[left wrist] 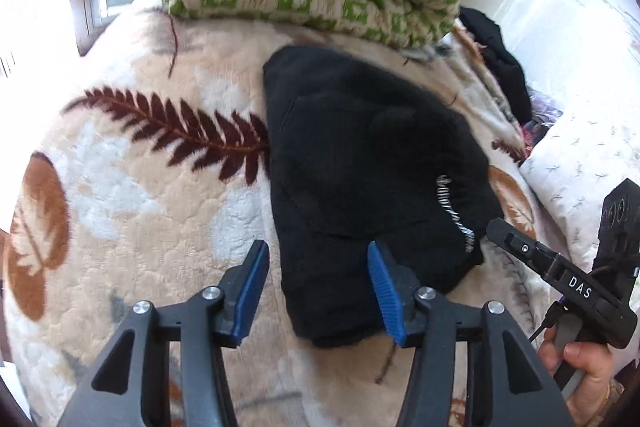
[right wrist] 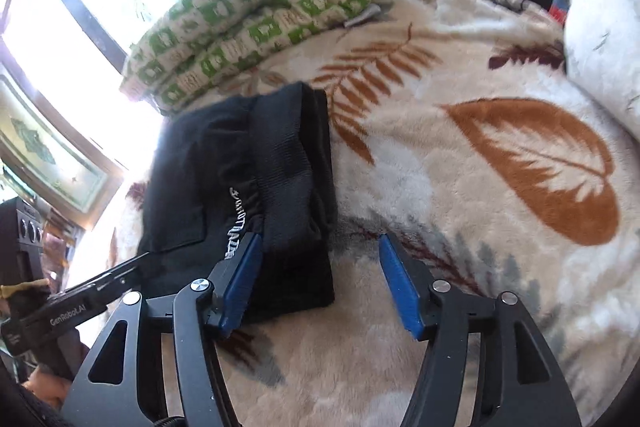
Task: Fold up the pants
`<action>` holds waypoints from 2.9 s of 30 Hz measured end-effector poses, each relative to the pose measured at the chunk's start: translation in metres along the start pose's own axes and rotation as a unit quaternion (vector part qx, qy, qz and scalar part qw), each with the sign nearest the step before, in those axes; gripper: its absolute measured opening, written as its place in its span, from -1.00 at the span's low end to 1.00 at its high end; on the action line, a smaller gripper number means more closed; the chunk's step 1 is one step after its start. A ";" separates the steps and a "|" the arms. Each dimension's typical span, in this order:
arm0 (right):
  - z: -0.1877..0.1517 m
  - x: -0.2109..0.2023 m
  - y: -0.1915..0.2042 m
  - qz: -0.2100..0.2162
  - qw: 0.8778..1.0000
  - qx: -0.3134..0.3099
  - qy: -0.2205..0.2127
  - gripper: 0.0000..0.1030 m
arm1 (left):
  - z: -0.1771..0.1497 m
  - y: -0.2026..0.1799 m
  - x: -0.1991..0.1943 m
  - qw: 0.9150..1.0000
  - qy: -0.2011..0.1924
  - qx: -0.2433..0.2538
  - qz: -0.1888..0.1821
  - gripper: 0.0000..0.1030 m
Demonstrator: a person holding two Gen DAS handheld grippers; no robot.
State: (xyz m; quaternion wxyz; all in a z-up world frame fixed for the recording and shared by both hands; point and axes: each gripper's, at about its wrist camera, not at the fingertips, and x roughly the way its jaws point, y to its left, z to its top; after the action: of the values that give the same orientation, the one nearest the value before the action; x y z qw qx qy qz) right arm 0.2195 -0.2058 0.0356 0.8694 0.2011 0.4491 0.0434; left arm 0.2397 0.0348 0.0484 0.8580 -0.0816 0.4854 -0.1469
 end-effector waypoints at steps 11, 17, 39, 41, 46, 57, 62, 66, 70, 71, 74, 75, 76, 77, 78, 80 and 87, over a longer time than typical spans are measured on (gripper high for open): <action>-0.039 -0.075 0.015 0.014 0.999 0.007 -0.039 0.21 | -0.033 -0.035 -0.052 0.999 -0.019 0.038 0.019 0.06; -0.060 -0.107 0.027 0.002 0.998 -0.018 -0.058 0.33 | -0.053 -0.057 -0.076 0.996 -0.033 0.068 0.039 0.28; -0.093 -0.193 0.090 -0.018 0.979 -0.165 -0.116 0.74 | -0.097 -0.080 -0.160 0.987 -0.102 0.082 0.097 1.00; -0.093 -0.196 0.092 -0.026 0.978 -0.171 -0.115 0.80 | -0.099 -0.079 -0.164 0.986 -0.106 0.080 0.098 1.00; -0.095 -0.199 0.096 -0.041 0.975 -0.185 -0.116 0.91 | -0.099 -0.079 -0.166 0.985 -0.114 0.073 0.102 1.00; -0.090 -0.200 0.083 -0.062 0.976 -0.170 -0.124 1.00 | -0.093 -0.070 -0.161 0.984 -0.119 0.056 0.117 1.00; -0.090 -0.196 0.080 -0.050 0.979 -0.161 -0.114 1.00 | -0.093 -0.068 -0.164 0.983 -0.126 0.058 0.120 1.00; -0.091 -0.197 0.081 -0.043 0.979 -0.162 -0.113 1.00 | -0.093 -0.068 -0.166 0.982 -0.124 0.058 0.128 1.00; -0.090 -0.197 0.081 -0.042 0.980 -0.161 -0.113 1.00 | -0.093 -0.065 -0.170 0.981 -0.129 0.049 0.137 1.00; -0.090 -0.198 0.081 -0.041 0.980 -0.160 -0.113 1.00 | -0.094 -0.065 -0.171 0.981 -0.130 0.047 0.132 1.00; -0.090 -0.198 0.081 -0.041 0.980 -0.161 -0.113 1.00 | -0.093 -0.062 -0.173 0.983 -0.132 0.038 0.121 1.00; -0.090 -0.199 0.082 -0.039 0.980 -0.160 -0.115 1.00 | -0.093 -0.062 -0.173 0.983 -0.132 0.035 0.119 1.00; -0.089 -0.200 0.083 -0.038 0.979 -0.160 -0.116 1.00 | -0.092 -0.061 -0.173 0.983 -0.131 0.034 0.121 1.00; -0.089 -0.201 0.084 -0.036 0.979 -0.161 -0.117 1.00 | -0.092 -0.061 -0.173 0.984 -0.127 0.033 0.124 1.00; -0.089 -0.201 0.085 -0.036 0.979 -0.161 -0.118 1.00 | -0.091 -0.061 -0.172 0.984 -0.123 0.035 0.125 1.00; -0.089 -0.202 0.087 -0.036 0.979 -0.162 -0.118 1.00 | -0.091 -0.062 -0.170 0.984 -0.117 0.038 0.128 1.00; -0.090 -0.204 0.092 -0.035 0.978 -0.169 -0.117 1.00 | -0.091 -0.068 -0.169 0.983 -0.111 0.042 0.138 1.00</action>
State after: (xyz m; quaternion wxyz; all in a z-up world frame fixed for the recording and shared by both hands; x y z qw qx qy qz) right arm 0.0363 -0.1454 0.1806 0.9383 0.0394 0.3374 0.0644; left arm 0.0680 0.0272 0.1575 0.9213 0.0062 0.3869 -0.0374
